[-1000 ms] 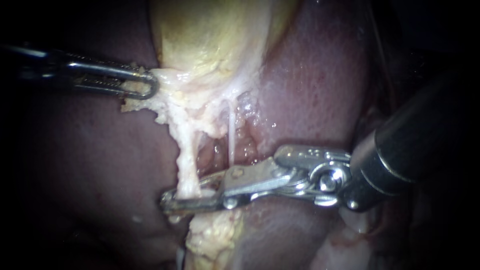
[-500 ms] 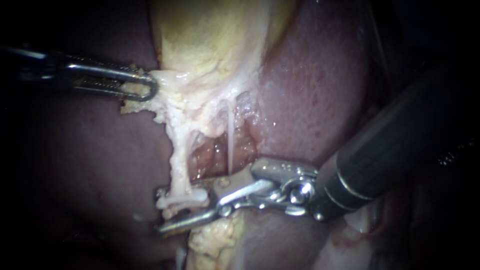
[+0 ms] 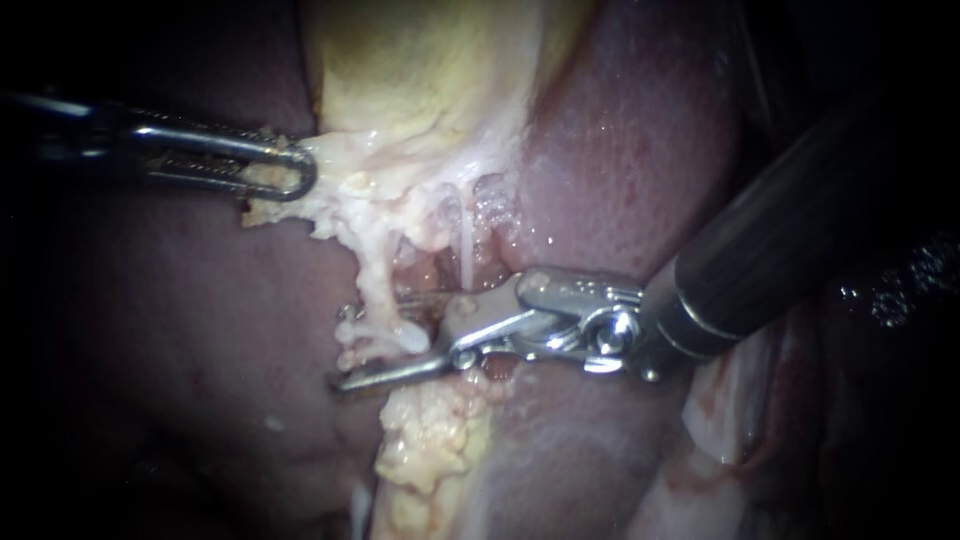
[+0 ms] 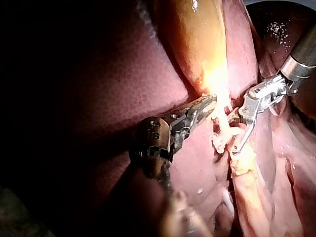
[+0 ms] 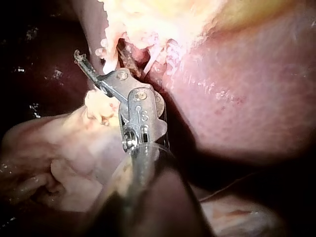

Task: Going back second clip left tube

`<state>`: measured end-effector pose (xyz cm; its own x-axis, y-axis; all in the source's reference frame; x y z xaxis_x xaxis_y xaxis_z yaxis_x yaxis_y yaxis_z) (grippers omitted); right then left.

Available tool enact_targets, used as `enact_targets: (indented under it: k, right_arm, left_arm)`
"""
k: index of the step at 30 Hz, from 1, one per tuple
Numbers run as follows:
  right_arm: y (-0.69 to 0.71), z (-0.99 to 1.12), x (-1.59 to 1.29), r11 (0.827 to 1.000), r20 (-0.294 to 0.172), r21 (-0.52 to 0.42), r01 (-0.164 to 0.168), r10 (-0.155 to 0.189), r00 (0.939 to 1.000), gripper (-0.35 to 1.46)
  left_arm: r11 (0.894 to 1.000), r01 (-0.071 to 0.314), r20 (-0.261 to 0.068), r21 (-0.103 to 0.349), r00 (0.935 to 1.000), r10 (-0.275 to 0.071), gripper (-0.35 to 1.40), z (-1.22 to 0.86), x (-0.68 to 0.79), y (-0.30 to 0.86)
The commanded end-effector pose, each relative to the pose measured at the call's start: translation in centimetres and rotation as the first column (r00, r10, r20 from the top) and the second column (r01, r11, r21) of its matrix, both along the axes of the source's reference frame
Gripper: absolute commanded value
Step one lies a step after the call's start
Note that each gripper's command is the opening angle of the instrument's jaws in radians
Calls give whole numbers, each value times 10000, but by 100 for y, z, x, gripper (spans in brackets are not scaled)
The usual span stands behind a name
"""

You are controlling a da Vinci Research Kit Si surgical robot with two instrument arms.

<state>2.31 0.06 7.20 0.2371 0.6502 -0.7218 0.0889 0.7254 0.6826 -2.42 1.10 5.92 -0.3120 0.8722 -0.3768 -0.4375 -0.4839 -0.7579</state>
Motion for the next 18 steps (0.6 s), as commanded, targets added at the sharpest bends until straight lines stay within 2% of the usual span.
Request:
enact_targets:
  k: [1,6,10,13,18]
  right_arm:
    - [2,-2,-3,10000,1,45,-8,8,10000,49]
    - [10,-3,-11,9999,75,-9,-147,147,9999,48]
    - [8,-4,-17,9997,89,-123,-233,234,9997,49]
    - [4,-9,-26,9994,110,-357,-31,35,9999,49]
    - [-2,-22,-54,9878,61,-1441,585,-582,9983,50]
  left_arm:
    - [10000,-4,7,8,10000,4,-35,0,0,0]
    - [10000,-4,7,9,10000,4,-35,-1,0,0]
    - [10000,-5,7,9,10000,5,-35,-1,0,0]
    - [10000,-6,8,9,10000,6,-35,-1,0,0]
    - [10000,-9,10,9,10000,9,-35,-1,1,0]
